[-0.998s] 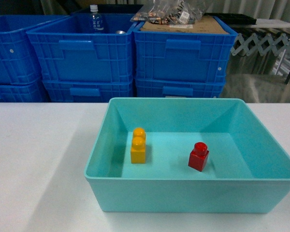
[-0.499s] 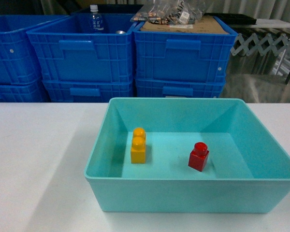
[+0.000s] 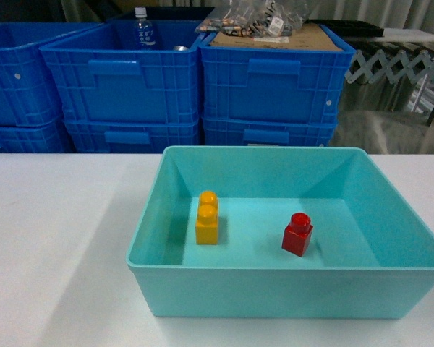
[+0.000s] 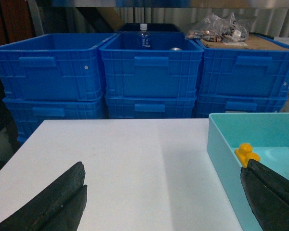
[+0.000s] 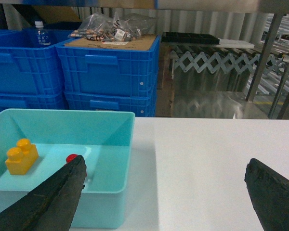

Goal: Pick red block from blue box to shelf

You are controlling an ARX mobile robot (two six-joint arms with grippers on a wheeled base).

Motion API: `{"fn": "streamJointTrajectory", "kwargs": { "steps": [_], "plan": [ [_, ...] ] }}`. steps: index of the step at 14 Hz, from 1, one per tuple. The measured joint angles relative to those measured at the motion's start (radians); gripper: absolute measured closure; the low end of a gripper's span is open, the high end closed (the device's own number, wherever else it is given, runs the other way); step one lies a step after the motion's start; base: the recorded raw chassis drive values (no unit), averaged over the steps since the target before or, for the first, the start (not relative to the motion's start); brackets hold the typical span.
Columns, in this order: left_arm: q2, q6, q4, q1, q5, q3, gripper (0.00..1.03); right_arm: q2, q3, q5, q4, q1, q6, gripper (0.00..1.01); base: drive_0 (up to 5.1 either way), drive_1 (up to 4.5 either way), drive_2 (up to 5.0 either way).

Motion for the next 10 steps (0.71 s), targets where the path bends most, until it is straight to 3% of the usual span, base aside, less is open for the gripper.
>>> {"fn": "streamJointTrajectory", "kwargs": {
  "steps": [5, 6, 8, 10],
  "plan": [
    [0.000, 0.000, 0.000, 0.000, 0.000, 0.000, 0.05, 0.002, 0.002, -0.009, -0.014, -0.002, -0.002, 0.03, 0.0, 0.00, 0.0],
    [0.000, 0.000, 0.000, 0.000, 0.000, 0.000, 0.05, 0.088, 0.034, -0.079, -0.090, 0.001, -0.034, 0.03, 0.0, 0.00, 0.0],
    [0.000, 0.000, 0.000, 0.000, 0.000, 0.000, 0.05, 0.348, 0.088, -0.055, 0.050, 0.125, -0.046, 0.03, 0.0, 0.00, 0.0],
    [0.000, 0.000, 0.000, 0.000, 0.000, 0.000, 0.05, 0.670, 0.192, -0.011, 0.254, 0.230, -0.023, 0.03, 0.0, 0.00, 0.0]
  ]
}}
